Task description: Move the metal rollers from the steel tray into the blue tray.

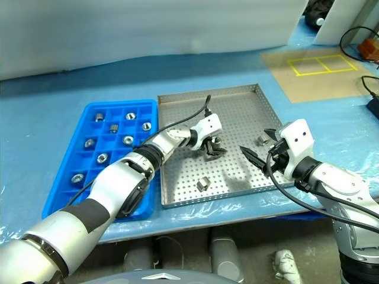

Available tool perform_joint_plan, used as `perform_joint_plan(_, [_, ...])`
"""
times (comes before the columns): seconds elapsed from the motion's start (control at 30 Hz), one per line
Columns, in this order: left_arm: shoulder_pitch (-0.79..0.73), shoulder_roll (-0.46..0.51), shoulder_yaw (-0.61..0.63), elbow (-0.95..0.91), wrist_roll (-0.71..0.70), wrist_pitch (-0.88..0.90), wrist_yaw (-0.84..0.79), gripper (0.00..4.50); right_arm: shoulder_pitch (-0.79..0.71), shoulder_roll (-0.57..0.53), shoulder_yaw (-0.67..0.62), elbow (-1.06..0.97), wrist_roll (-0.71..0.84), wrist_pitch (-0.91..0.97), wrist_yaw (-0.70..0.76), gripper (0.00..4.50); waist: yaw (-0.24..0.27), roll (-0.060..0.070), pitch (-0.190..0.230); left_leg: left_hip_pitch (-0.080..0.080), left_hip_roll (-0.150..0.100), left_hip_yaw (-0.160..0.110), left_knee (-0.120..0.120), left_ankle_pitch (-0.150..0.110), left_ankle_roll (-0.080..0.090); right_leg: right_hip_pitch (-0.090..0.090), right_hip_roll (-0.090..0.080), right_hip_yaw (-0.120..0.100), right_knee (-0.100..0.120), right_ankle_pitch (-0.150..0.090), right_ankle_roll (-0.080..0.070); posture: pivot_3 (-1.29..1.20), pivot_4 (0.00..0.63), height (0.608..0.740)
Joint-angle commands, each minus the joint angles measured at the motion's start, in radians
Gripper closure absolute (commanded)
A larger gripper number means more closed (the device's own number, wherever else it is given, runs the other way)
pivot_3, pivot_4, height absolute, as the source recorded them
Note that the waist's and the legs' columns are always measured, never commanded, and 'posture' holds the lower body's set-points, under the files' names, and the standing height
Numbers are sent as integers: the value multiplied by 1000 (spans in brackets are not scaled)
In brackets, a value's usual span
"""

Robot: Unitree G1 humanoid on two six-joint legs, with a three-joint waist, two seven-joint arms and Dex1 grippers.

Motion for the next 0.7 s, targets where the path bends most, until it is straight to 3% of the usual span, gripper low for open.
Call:
perform_joint_plan(0.03, [14,-7,3,-7,22,7,20,203,6,-12,-33,-44,11,-9,-17,0,-7,0,0,0,0,0,0,0,0,0,0,0,0,0,0,-684,150,740])
perform_joint_plan(0.07, [15,-8,5,-8,24,5,17,203,7,-12,-34,-45,13,-10,-19,0,-9,0,0,0,-1,0,0,-1,1,0,-1,0,-1,0,0,-684,150,740])
perform_joint_plan(0.2, [15,-11,11,-10,29,10,6,1383,4,-14,-32,-39,15,-13,-25,0,-15,0,0,-1,-5,1,1,-2,3,0,-5,1,-1,0,1,-678,150,740])
perform_joint_plan(0.37, [12,-4,22,-12,28,6,-2,1383,-9,-11,-14,-26,10,-22,-30,0,-24,0,0,-2,-10,3,5,-5,9,0,-12,1,-2,-3,7,-664,150,740])
perform_joint_plan(0.5, [12,10,24,-14,33,1,2,2580,-29,-10,6,-8,5,-32,-26,0,-39,0,0,-6,-11,3,7,-7,12,0,-14,1,-4,-1,4,-642,150,740])
perform_joint_plan(0.7, [-4,48,61,-39,-10,-36,-73,2580,-85,-20,45,42,1,-56,-2,0,-42,0,0,-8,-11,3,8,-8,13,0,-15,0,-5,1,4,-588,150,740])
